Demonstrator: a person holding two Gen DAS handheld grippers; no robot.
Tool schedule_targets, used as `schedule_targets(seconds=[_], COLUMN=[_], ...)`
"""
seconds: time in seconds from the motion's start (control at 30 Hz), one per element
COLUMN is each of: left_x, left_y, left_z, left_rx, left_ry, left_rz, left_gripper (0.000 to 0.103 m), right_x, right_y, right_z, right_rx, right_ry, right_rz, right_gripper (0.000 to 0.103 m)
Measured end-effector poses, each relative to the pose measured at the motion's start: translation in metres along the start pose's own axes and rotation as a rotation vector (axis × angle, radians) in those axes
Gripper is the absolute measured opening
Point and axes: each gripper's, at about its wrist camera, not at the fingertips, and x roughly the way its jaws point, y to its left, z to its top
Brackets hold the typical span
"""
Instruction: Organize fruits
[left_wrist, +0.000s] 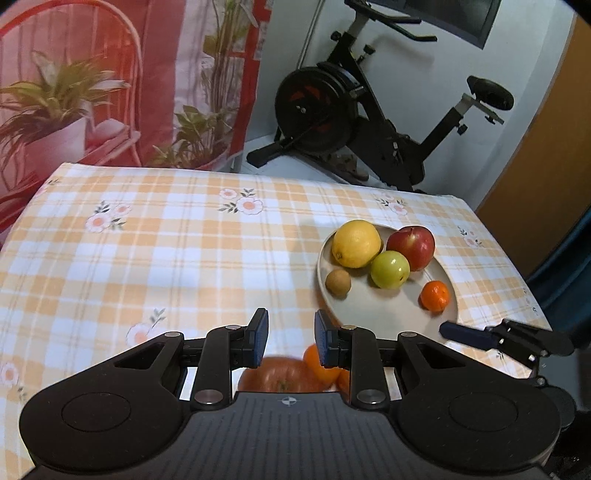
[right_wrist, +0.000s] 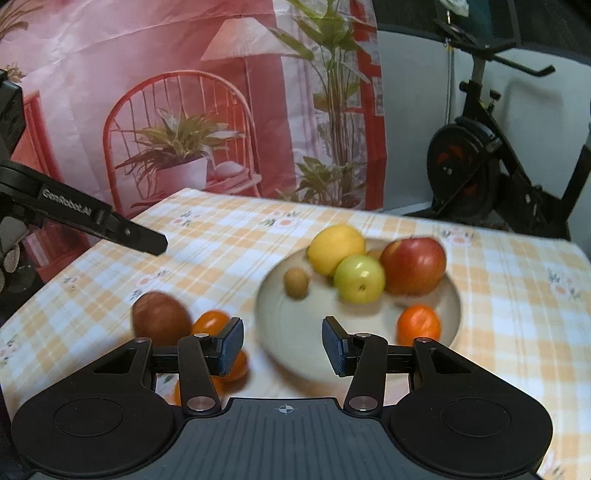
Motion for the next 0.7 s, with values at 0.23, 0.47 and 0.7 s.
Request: schedule_targets(seconds=[0.23, 0.47, 0.7], left_x=[-0.018, -0.027, -0.031], left_y=[0.003, 0.005, 0.007], left_z=[-0.023, -0.039, -0.052], left_rx=[-0.011, -0.047, -0.049], left_ry=[-0.027, -0.047, -0.056], left_rz=[0.021, 0.018, 0.047], left_gripper=[0.029, 0.029, 0.029], right_x=[-0.005, -0.003, 0.002], right_y=[0.011, 0.017, 0.024], right_z=[-0.014, -0.023, -0.022], right_rx=[0.021, 0.028, 0.024], right_ry=[0.032, 0.066, 0.085], right_rz=[0.004, 0.010, 0.031], right_gripper=[0.044, 0.044, 0.044])
